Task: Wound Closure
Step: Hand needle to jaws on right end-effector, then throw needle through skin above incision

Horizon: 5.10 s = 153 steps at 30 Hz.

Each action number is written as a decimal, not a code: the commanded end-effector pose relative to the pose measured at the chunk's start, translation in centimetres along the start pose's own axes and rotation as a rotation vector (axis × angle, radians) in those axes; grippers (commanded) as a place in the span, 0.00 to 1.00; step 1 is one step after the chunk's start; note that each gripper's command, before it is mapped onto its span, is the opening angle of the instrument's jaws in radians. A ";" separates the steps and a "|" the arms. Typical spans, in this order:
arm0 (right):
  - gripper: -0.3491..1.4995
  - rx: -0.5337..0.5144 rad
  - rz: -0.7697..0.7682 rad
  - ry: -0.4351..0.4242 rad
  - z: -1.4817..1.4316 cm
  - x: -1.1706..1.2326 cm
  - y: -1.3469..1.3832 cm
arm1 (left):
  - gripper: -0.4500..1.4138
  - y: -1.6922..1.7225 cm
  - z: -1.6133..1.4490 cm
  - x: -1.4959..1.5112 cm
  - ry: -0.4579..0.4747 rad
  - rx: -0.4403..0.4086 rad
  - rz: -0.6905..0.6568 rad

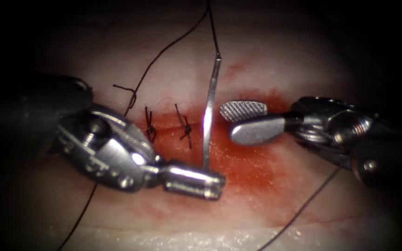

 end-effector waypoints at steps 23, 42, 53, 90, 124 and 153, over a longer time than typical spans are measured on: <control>0.51 -0.026 0.026 0.042 0.28 -0.05 0.01 | 0.00 0.01 0.12 0.05 0.000 0.002 0.008; 0.06 -0.035 0.031 0.037 0.32 -0.05 -0.04 | 0.00 0.00 0.14 0.04 -0.005 0.004 0.003; 0.00 -0.062 0.022 0.019 0.31 -0.03 -0.03 | 0.70 -0.05 0.12 0.04 -0.016 0.032 -0.160; 0.00 -0.180 -1.107 0.062 0.09 0.89 0.60 | 0.23 0.30 -0.04 -0.98 -0.629 0.388 -0.719; 0.00 -0.008 -1.639 -0.008 0.55 0.64 0.62 | 0.41 0.86 0.23 -1.30 -0.799 0.269 -0.833; 0.00 -0.008 -1.705 -0.044 0.52 0.45 0.77 | 0.42 0.82 0.16 -1.10 -0.789 0.257 -0.849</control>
